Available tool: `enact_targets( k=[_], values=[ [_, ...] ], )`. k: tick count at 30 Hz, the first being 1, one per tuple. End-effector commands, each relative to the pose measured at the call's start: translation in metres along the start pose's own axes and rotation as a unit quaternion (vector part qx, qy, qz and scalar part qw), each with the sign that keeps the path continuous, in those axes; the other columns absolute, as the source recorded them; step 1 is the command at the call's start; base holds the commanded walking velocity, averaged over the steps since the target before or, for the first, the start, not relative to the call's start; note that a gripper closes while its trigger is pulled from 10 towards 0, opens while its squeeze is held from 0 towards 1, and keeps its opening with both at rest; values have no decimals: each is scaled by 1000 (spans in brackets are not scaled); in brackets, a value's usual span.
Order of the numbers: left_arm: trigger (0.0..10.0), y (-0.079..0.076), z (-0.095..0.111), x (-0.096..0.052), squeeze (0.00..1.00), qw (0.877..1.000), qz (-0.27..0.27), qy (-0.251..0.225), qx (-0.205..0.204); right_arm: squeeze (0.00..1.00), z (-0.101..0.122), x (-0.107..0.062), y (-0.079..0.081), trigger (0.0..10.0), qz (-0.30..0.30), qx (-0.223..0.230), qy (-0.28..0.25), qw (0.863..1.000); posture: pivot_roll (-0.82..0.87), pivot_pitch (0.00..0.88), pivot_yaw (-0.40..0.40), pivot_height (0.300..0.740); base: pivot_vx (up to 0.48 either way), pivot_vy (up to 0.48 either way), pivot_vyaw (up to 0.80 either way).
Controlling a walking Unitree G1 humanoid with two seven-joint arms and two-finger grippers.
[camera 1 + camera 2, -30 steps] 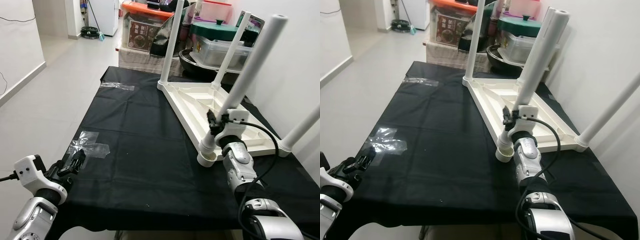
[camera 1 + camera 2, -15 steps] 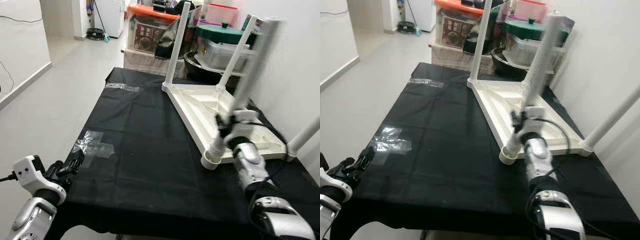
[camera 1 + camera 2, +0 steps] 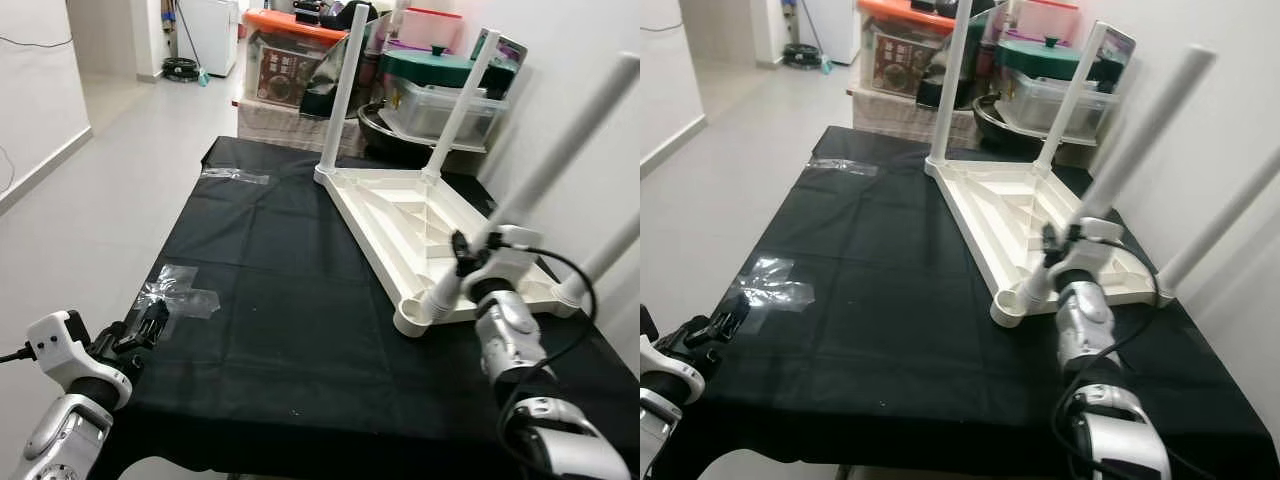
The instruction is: Building children table
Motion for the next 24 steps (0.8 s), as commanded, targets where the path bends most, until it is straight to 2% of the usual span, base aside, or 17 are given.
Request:
enact_targets(
  k=[1, 3, 5, 10, 14, 15, 16, 17, 18, 19, 21, 22, 24],
  values=[
    [10000, -1, -1, 2, 0, 1000, -5, 3, 1, 0, -34, -12, 12, 10000, 28, -10, 61, 998, 64, 0, -130, 740, 0, 0, 0],
    [10000, -2, -2, 2, 0, 1000, -6, 3, 1, 0, -31, -10, 25, 10000, 60, -35, 50, 996, 64, 0, -134, 740, 0, 0, 0],
    [10000, -1, -2, 2, 0, 1000, -5, 2, 0, 0, -32, -10, 29, 10000, 76, -49, 52, 995, 70, 0, -141, 740, 0, 0, 0],
    [10000, 1, -2, 0, 0, 1000, -2, 0, 0, 0, -38, -12, 24, 10000, 73, -54, 71, 993, 72, 0, -144, 740, 0, 0, 0],
    [10000, 1, -2, 0, 0, 1000, -1, 0, -1, 0, -45, -14, 22, 10000, 72, -38, 95, 992, 71, 0, -145, 740, 0, 0, 0],
    [10000, 0, -2, 0, 0, 1000, -2, 0, -1, 0, -49, -15, 22, 10000, 74, -18, 109, 991, 71, 0, -145, 740, 0, 0, 0],
    [10000, 0, -2, 0, 0, 1000, -2, 0, -1, 0, -49, -15, 22, 10000, 74, -18, 109, 991, 71, 0, -145, 740, 0, 0, 0],
    [10000, 0, -2, 1, 0, 1000, -3, 1, -1, 0, -55, -17, 25, 10000, 81, 10, 125, 989, 64, 0, -137, 740, 0, 0, 0],
    [10000, -1, -2, 2, 0, 1000, -5, 1, -1, 0, -59, -20, 31, 10000, 100, 32, 136, 985, 63, 0, -136, 740, 0, 0, 0],
    [10000, -1, -2, 2, 0, 1000, -5, 1, -1, 0, -59, -20, 31, 10000, 100, 32, 136, 985, 63, 0, -136, 740, 0, 0, 0],
    [10000, -1, -2, 3, 0, 1000, -6, 2, -1, 0, -61, -26, 54, 10000, 168, 68, 138, 974, 60, 0, -132, 740, 0, 0, 0],
    [10000, -1, -2, 3, 0, 1000, -6, 2, -1, 0, -61, -26, 54, 10000, 168, 68, 138, 974, 60, 0, -132, 740, 0, 0, 0],
    [10000, 0, -2, 3, 0, 1000, -6, 3, -1, 0, -56, -35, 81, 10000, 243, 86, 127, 958, 58, 0, -131, 740, 0, 0, 0]
  ],
)
Point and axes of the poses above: a point about 5 cm out from each wrist's last joint towards the gripper, its own x axis pointing out of the wrist towards the gripper, its own z axis along the axis of the wrist's last joint, y = z × x, the point moved 4 cm from there along x, pointing out of the wrist towards the gripper
